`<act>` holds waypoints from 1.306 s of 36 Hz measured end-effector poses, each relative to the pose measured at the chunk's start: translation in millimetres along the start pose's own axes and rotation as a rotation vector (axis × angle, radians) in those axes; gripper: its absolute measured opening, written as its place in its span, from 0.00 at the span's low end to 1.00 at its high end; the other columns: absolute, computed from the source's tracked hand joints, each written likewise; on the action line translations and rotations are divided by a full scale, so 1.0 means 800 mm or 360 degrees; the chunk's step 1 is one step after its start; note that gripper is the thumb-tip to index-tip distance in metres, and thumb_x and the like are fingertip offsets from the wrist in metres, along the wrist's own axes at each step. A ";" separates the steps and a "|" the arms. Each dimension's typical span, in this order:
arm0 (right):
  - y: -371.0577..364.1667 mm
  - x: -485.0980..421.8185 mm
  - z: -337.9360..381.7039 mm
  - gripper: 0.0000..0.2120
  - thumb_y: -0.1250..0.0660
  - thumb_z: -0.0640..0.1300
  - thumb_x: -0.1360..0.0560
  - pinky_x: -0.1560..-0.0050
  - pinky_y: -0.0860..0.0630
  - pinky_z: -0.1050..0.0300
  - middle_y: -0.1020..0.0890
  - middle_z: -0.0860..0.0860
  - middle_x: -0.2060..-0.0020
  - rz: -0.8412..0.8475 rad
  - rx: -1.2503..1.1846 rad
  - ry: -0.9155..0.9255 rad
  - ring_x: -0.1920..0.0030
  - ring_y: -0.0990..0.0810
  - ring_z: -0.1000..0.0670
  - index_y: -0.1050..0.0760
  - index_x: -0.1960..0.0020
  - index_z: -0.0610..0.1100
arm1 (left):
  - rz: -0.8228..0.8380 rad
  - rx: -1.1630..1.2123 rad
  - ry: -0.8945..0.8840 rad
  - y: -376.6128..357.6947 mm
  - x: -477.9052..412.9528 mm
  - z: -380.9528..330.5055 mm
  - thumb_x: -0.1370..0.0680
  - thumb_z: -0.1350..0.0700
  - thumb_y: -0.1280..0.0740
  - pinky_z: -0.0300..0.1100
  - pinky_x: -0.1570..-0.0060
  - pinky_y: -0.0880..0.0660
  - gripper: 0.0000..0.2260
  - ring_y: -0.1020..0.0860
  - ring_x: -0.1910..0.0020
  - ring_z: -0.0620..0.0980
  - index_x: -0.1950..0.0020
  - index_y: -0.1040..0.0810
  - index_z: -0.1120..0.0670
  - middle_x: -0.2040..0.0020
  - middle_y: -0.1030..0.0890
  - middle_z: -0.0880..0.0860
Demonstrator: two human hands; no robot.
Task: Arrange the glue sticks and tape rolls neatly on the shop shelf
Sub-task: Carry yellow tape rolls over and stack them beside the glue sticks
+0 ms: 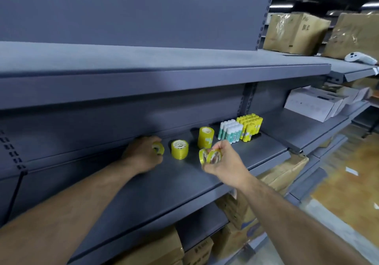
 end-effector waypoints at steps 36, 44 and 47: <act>-0.049 -0.162 0.002 0.23 0.24 0.40 0.35 0.67 0.27 0.56 0.24 0.52 0.59 0.0403 0.0293 0.0230 0.63 0.26 0.54 0.33 0.46 0.49 | 0.0291 -0.0434 0.0226 -0.047 -0.075 0.030 0.23 0.47 0.34 0.37 0.36 0.32 0.23 0.29 0.32 0.51 0.28 0.29 0.43 0.30 0.27 0.51; -0.054 -0.168 -0.005 0.24 0.24 0.41 0.35 0.66 0.25 0.54 0.23 0.52 0.58 0.0403 0.0258 0.0200 0.61 0.24 0.52 0.33 0.45 0.49 | 0.0378 -0.0485 0.0216 -0.049 -0.079 0.039 0.27 0.48 0.33 0.38 0.45 0.27 0.19 0.25 0.41 0.51 0.36 0.25 0.42 0.38 0.24 0.52; -0.053 -0.170 -0.007 0.24 0.24 0.42 0.35 0.66 0.24 0.53 0.23 0.52 0.57 0.0398 0.0263 0.0186 0.60 0.23 0.52 0.33 0.45 0.50 | 0.0370 -0.0501 0.0197 -0.048 -0.081 0.039 0.29 0.47 0.32 0.36 0.51 0.29 0.18 0.25 0.44 0.50 0.39 0.24 0.43 0.41 0.24 0.51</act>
Point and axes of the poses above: each hand's wrist, its own x-axis away from the middle knuckle, its own y-axis out of the back of the hand, z = x × y, the point moved 7 cm from there along -x, towards the middle knuckle
